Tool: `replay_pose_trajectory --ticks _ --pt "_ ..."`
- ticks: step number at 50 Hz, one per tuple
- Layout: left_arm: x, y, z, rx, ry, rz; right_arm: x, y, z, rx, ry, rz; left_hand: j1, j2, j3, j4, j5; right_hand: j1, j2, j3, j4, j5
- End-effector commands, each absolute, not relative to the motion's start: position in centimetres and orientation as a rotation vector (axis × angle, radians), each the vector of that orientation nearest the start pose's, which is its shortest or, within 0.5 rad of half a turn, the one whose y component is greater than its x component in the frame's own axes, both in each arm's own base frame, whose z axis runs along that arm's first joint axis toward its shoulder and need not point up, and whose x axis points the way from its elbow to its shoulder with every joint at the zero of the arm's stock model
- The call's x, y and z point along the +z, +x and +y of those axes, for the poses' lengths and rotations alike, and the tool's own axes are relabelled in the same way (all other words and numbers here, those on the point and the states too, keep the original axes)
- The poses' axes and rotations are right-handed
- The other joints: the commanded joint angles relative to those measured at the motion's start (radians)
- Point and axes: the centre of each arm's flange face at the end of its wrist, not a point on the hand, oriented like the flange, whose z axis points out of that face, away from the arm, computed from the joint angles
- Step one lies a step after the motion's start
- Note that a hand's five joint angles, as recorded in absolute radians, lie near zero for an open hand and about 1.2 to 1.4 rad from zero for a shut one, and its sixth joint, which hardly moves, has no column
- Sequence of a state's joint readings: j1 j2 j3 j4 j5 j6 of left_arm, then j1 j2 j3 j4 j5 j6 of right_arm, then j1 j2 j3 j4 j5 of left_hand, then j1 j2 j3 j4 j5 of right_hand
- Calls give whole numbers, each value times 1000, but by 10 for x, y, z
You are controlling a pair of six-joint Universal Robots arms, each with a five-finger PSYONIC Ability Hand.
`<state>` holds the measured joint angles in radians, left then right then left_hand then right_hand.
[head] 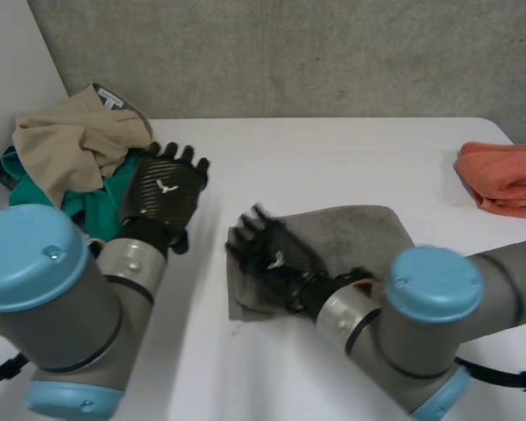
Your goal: Fold the laundry.
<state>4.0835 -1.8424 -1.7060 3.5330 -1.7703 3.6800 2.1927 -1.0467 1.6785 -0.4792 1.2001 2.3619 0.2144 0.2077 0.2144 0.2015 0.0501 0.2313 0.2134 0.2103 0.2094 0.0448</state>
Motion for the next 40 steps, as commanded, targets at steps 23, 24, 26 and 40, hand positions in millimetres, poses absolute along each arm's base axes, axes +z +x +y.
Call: replay_pose_trajectory --ticks 23,24,26,40 --pt "214 -334 -195 -2236 1125 1945 163 263 -273 -2061 -1539 2101 -30 -24 -30 -17 -40 1165 1183 1186 1187 1177" --pt "217 -332 -195 -2240 1116 1942 165 271 -270 -2082 -1539 2056 -30 -24 -30 -17 -40 1165 1183 1186 1187 1177" --pt "221 -327 -196 -2242 1094 1938 173 298 -252 -2143 -1536 1882 -30 -24 -30 -17 -40 1165 1183 1186 1187 1177" --pt "231 -299 -211 -2224 970 1939 145 359 -169 -1846 -1551 1610 -30 -24 -30 -17 -41 9 27 30 31 21"
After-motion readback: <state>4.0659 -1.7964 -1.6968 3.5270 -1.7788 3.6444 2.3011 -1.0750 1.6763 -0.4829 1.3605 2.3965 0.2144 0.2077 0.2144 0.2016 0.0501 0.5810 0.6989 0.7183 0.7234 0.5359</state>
